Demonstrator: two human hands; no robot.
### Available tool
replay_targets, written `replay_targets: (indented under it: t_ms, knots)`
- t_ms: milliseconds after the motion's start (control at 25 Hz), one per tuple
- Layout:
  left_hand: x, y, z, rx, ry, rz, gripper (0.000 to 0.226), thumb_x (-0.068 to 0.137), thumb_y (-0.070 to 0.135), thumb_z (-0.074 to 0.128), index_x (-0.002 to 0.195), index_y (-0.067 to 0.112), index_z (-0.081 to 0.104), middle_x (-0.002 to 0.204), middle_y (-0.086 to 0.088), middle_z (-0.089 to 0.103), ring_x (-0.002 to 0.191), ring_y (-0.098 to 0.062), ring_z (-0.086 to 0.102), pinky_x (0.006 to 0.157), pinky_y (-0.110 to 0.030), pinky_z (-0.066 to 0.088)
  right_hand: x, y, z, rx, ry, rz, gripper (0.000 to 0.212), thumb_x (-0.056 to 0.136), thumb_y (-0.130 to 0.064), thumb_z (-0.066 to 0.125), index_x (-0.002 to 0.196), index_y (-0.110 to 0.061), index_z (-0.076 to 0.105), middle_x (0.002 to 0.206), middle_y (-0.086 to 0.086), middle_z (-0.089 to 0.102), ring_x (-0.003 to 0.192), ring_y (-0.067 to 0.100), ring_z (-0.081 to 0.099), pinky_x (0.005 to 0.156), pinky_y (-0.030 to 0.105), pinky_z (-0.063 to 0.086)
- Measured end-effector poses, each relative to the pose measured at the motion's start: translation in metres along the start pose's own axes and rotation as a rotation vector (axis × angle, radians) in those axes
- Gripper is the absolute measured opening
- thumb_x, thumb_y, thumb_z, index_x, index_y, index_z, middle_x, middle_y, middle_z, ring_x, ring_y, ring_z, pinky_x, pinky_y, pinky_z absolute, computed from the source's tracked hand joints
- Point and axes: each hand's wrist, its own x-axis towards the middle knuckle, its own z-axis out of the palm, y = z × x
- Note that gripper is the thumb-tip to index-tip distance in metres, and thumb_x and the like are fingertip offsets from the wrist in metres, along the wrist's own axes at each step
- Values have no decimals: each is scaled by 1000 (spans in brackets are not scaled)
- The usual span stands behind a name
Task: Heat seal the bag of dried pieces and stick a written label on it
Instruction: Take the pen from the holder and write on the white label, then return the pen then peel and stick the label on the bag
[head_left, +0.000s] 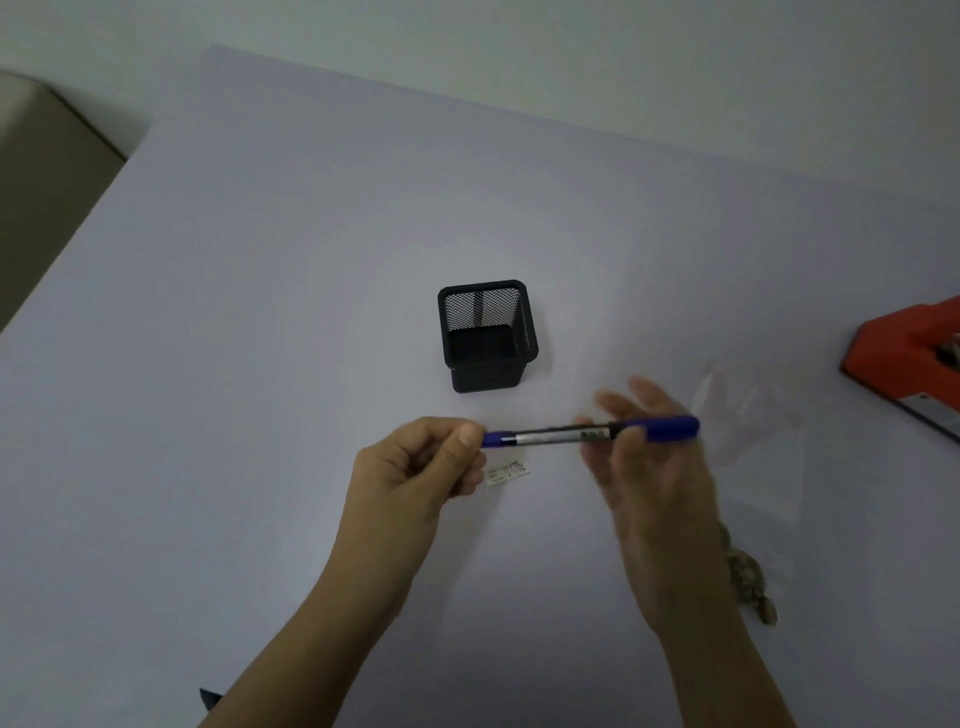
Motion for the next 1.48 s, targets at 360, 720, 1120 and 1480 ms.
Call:
replay_targets:
  t_ms: [360, 720, 1120, 1480]
  knots:
    - [81, 20, -7, 561, 286, 261, 33, 95, 27, 47, 127, 23, 50, 122, 4, 59, 83, -4, 56, 66, -9, 43, 82, -43, 24, -548, 73, -542, 17, 91, -13, 56, 108, -16, 59, 101, -1, 57, 91, 22, 65, 83, 32, 54]
    - [98, -2, -1, 683, 193, 314, 41, 95, 23, 47, 135, 14, 43, 125, -7, 60, 84, -11, 59, 74, -24, 48, 109, 22, 64, -1005, -120, -469, 33, 93, -16, 52, 125, -8, 53, 112, 14, 59, 104, 27, 53, 91, 45, 45]
    - [53, -49, -22, 531, 391, 311, 11, 91, 22, 53, 99, 26, 60, 87, 12, 58, 75, 2, 57, 63, -7, 48, 48, 58, -14, -972, 17, -276, 31, 91, -10, 54, 122, -12, 55, 108, 4, 48, 101, 22, 52, 86, 32, 48]
    - [38, -102, 6, 1023, 7, 451, 27, 78, 20, 73, 103, 10, 70, 91, -10, 64, 73, -24, 60, 59, -36, 54, 24, 90, -21, -1220, -259, -193, 28, 84, -28, 66, 112, -23, 65, 104, 4, 52, 95, 18, 50, 79, 40, 48]
